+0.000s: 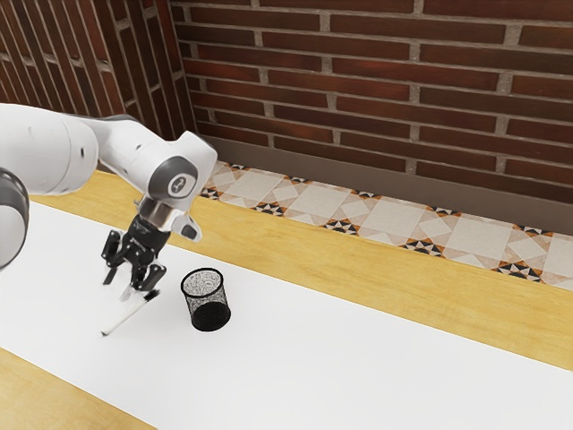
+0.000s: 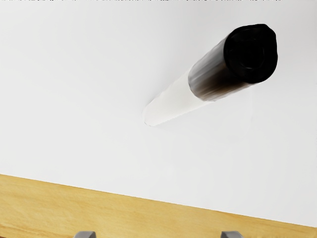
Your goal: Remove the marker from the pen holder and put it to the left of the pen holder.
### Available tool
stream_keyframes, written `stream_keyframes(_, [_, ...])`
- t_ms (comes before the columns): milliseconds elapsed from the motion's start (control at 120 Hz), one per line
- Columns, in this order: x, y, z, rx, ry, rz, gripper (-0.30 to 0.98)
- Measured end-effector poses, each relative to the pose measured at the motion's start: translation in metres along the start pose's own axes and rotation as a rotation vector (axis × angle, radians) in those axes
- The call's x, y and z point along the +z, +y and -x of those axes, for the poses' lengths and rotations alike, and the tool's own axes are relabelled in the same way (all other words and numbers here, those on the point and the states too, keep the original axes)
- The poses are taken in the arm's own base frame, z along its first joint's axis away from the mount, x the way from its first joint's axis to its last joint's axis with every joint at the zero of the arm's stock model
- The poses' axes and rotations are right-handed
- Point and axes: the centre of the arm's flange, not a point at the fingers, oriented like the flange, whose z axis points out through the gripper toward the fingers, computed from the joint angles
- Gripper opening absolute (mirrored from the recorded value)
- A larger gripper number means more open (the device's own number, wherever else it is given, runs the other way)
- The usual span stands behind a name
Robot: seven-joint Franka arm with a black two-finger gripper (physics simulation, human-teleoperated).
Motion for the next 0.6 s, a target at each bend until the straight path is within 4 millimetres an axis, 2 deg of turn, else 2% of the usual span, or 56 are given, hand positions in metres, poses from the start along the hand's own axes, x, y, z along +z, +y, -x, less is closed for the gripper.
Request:
stream_keyframes(67, [-0.01,-0.002,0.004,0.001,0.023,0.011,0.41])
stream_keyframes(100, [-0.032,-0.009,0.015,-0.007,0.074,0.032,0.45])
stream_keyframes(158, [-0.101,-0.025,0.062,-0.026,0.247,0.099,0.51])
stream_keyframes(217, [-0.165,-0.03,0.112,-0.02,0.415,0.149,0.55])
stream_keyframes(250, [-0.192,-0.033,0.143,-0.012,0.499,0.187,0.57])
stream_keyframes(292, [-0.215,-0.042,0.185,-0.013,0.599,0.222,0.59])
stream_keyframes(333, [-0.23,-0.052,0.216,-0.023,0.671,0.24,0.61])
stream_keyframes(392, [-0.24,-0.064,0.234,-0.042,0.724,0.261,0.63])
stream_keyframes(517, [-0.248,-0.078,0.253,-0.073,0.75,0.282,0.65])
stream_keyframes(600, [-0.258,-0.062,0.261,-0.047,0.752,0.271,0.66])
